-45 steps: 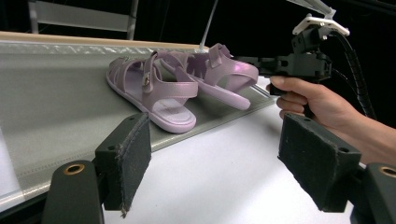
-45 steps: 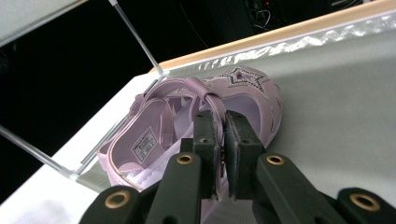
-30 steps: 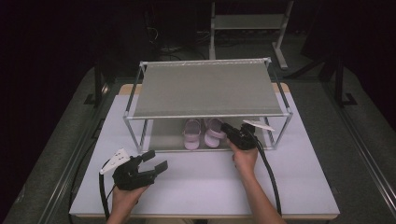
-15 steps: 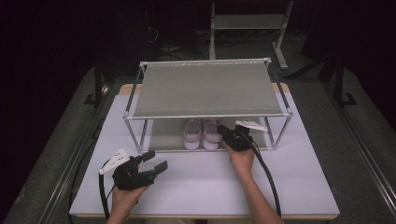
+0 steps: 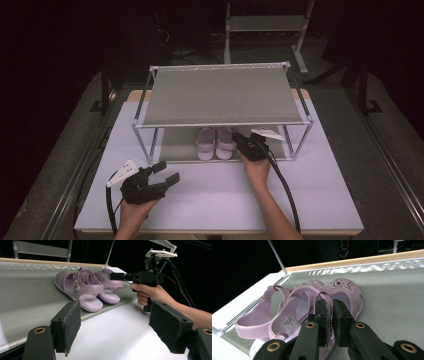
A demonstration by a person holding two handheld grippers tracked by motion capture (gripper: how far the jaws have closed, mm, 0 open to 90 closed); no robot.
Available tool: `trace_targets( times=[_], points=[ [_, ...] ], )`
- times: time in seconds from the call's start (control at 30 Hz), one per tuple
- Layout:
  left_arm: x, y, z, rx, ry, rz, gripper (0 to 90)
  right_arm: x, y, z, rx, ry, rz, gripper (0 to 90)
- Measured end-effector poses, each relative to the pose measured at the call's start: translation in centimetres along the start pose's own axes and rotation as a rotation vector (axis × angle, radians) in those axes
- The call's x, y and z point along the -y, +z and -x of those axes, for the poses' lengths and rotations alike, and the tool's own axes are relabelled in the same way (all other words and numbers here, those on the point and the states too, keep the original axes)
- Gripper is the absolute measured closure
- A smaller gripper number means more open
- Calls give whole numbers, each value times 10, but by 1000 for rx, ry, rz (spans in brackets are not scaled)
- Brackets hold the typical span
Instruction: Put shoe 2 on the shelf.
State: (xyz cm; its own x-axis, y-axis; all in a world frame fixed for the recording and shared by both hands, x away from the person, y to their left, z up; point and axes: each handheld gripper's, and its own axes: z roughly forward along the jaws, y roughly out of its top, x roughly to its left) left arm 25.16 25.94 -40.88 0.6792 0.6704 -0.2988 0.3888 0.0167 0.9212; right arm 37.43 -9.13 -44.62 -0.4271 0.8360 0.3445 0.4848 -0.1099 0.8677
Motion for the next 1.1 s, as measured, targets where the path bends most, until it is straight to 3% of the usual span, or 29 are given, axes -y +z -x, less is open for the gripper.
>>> trace_targets(
  times=[0.1,0.23,0.47,0.6,0.8,1.1],
  points=[
    [0,0,0,0,-2,2,251,2,1,-4,21,-47,0,820],
    [0,0,1,2,1,4,252,2,1,-4,21,-51,1,804],
    [0,-1,1,2,-2,4,252,1,-3,-2,-10,-8,-3,723],
    [0,-1,2,0,-1,6,251,1,-10,1,-53,61,9,705],
    [0,1,3,1,1,-1,251,2,-21,9,-74,111,0,705],
    [0,1,3,-2,23,-10,251,3,-36,18,-91,121,5,663]
  ],
)
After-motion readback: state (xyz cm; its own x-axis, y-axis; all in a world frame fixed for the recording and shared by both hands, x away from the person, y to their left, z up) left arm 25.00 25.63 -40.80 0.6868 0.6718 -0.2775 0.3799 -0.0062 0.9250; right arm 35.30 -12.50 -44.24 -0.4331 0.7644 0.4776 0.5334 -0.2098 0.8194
